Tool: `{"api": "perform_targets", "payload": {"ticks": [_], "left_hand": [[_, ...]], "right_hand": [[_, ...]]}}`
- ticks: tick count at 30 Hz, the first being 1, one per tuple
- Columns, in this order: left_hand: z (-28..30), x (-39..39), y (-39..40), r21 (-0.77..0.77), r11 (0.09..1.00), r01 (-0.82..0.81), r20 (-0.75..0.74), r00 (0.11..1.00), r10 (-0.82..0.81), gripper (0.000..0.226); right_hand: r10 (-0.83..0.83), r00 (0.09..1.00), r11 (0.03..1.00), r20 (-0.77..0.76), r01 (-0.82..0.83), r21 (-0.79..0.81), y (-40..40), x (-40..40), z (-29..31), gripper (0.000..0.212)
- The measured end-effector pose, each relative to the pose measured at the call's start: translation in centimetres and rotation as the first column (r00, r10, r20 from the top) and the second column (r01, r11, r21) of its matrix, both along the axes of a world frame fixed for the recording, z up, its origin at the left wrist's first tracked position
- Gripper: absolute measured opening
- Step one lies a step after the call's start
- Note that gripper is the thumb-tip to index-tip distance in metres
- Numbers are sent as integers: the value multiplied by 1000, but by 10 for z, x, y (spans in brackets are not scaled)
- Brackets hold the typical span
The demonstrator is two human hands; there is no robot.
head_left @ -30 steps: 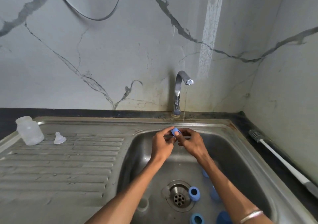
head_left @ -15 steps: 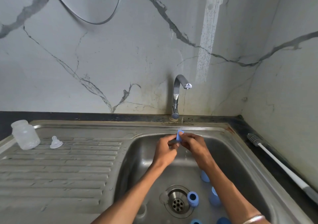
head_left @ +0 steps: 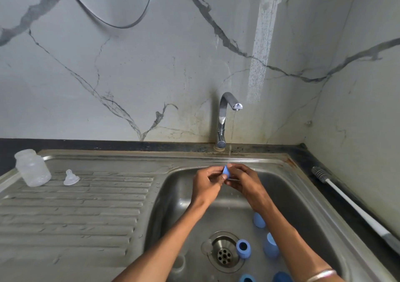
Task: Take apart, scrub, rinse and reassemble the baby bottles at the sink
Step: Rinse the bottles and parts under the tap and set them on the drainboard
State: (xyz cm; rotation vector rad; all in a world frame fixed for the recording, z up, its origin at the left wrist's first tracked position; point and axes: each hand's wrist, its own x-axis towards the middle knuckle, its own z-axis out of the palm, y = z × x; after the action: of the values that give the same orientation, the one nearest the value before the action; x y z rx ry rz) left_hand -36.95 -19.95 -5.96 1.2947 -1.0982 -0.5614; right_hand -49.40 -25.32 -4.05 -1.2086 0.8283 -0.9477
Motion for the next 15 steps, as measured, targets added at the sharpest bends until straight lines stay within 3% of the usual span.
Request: {"api": "perform_targets", "payload": {"ticks": [2,5,9,11,15], "left_hand": [[-2,-1,0,15,1000,10,70,997,-11,26],[-2,-2,1,17,1000,-13,109,994,11,26],[2,4,3,23,999,-43,-6,999,43,28],[2,6,3,33,999,-13,-34,999,15,32],[1,-1,3,5,1000,21,75,997,-21,37]], "right_hand": [[-33,999,999,-3,32,-22,-1,0,-2,25],[46,999,998,-4,-47,-42,0,-1,0,27],[138,990,990,24,-138,7,1,-2,3,24],[88,996,996,7,-88,-12,0,-2,2,25],[-30,1000,999,-8,30,-32,-4,-2,-3,22]]}}
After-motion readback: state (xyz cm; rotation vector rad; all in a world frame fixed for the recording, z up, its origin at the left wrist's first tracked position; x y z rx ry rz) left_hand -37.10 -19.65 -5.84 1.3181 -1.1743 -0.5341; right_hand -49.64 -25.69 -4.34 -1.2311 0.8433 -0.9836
